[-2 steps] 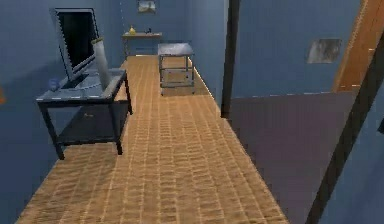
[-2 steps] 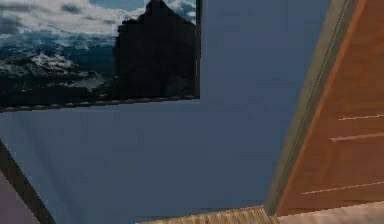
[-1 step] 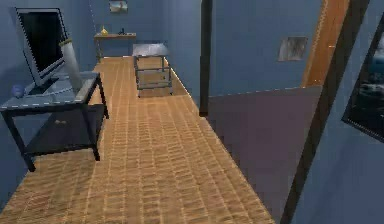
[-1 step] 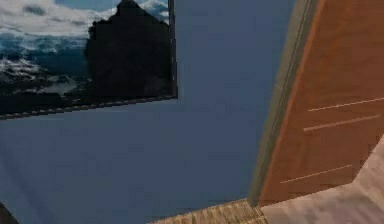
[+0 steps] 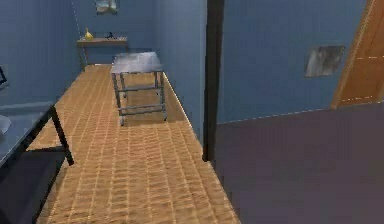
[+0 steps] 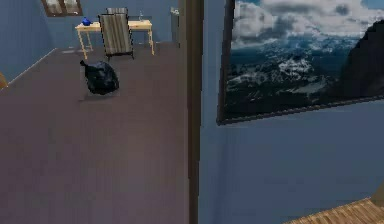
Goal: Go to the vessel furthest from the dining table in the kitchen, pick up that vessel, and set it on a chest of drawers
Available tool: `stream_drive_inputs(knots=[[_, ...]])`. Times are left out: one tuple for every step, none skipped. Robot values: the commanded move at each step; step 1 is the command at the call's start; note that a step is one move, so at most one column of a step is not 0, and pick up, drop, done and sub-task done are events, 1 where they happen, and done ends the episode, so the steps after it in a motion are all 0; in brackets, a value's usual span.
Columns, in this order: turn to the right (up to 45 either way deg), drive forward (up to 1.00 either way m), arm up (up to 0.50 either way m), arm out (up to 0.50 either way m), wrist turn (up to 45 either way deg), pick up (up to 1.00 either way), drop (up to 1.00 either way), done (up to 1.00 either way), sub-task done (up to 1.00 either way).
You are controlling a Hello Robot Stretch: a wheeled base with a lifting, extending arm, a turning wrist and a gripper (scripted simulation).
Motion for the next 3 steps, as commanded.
stream_drive_inputs(knots=[[30.0, 0.00, 0.00, 0.00, 0.0, 0.00, 0.00, 0.00, 0.00], [0.0, 0.45, 0.00, 0.00, 0.0, 0.00, 0.00, 0.00, 0.00], [42.0, 0.00, 0.00, 0.00, 0.0, 0.00, 0.00, 0.00, 0.00]])
